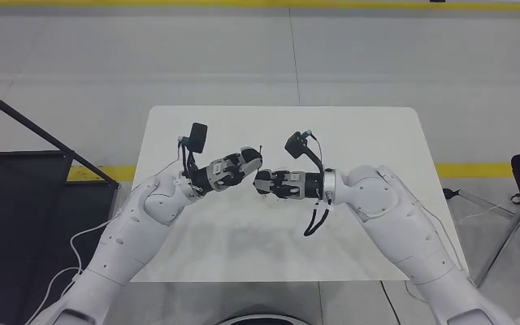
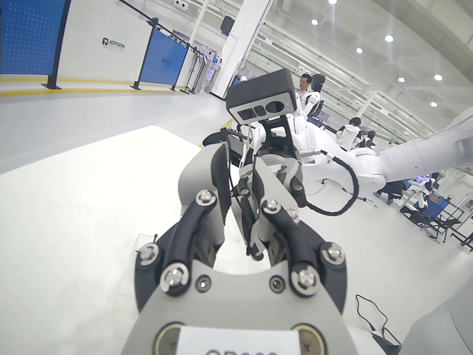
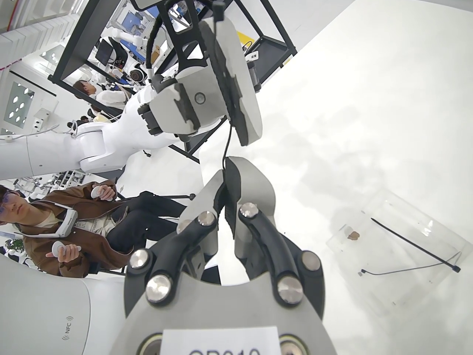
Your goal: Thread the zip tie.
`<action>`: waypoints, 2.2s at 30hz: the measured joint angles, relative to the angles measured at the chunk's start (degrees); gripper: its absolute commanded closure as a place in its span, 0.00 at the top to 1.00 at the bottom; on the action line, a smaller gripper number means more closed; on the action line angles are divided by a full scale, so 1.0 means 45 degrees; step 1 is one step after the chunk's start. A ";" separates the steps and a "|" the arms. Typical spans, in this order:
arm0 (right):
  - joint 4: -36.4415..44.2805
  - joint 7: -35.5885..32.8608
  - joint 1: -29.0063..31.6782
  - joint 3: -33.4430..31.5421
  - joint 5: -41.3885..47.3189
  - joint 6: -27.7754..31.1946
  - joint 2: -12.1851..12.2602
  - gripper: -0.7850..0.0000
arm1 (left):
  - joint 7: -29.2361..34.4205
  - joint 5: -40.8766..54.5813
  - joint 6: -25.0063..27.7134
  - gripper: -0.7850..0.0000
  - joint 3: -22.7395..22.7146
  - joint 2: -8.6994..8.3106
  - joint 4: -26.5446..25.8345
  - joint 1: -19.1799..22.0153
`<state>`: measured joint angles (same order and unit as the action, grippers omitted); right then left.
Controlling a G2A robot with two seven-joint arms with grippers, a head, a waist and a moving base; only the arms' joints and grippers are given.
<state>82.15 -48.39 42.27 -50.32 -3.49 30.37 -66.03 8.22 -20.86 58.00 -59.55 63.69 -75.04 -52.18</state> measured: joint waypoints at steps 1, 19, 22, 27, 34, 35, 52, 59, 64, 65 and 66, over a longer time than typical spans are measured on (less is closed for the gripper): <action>0.0003 -0.0018 0.0005 -0.0004 0.0000 -0.0006 -0.0002 0.00 | 0.0020 0.0009 0.0000 0.19 0.0012 0.0006 0.0021 0.0016; -0.0015 -0.0276 -0.0010 -0.0035 -0.0012 -0.0036 -0.0060 0.00 | 0.0120 0.0067 0.0000 0.22 0.0035 0.0076 0.0112 0.0100; -0.0020 -0.0280 -0.0008 -0.0040 -0.0021 -0.0037 -0.0071 0.00 | 0.0167 0.0117 0.0000 0.27 0.0043 0.0081 0.0119 0.0105; -0.0020 -0.0308 0.0000 -0.0058 -0.0042 -0.0036 -0.0084 0.00 | 0.0208 0.0203 0.0000 0.28 0.0037 0.0089 0.0139 0.0128; -0.0019 -0.0338 0.0006 -0.0081 -0.0056 -0.0042 -0.0103 0.00 | 0.0254 0.0253 0.0000 0.20 0.0033 0.0096 0.0145 0.0135; -0.0020 -0.0341 0.0007 -0.0084 -0.0058 -0.0043 -0.0105 0.00 | 0.0255 0.0251 0.0000 0.18 0.0026 0.0097 0.0146 0.0136; -0.0048 -0.0460 -0.0004 -0.0114 -0.0047 -0.0117 -0.0154 0.00 | 0.0215 0.0197 0.0000 0.19 -0.0058 0.0122 0.0119 0.0102; -0.0071 -0.0497 -0.0007 -0.0120 -0.0041 -0.0154 -0.0174 0.00 | 0.0238 0.0223 0.0000 0.15 -0.0061 0.0134 0.0119 0.0105; -0.0084 -0.0504 -0.0006 -0.0126 -0.0051 -0.0155 -0.0188 0.00 | 0.0243 0.0218 0.0000 0.00 -0.0074 0.0135 0.0107 0.0097; -0.0088 -0.0510 -0.0005 -0.0125 -0.0044 -0.0157 -0.0191 0.00 | 0.0241 0.0213 0.0000 0.00 -0.0076 0.0134 0.0105 0.0091; -0.0093 -0.0520 -0.0007 -0.0124 -0.0033 -0.0162 -0.0196 0.00 | 0.0238 0.0208 0.0000 0.00 -0.0080 0.0134 0.0102 0.0084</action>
<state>81.73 -50.73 42.24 -50.88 -3.65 29.65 -66.91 9.29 -19.93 58.00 -59.90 64.29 -74.58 -51.81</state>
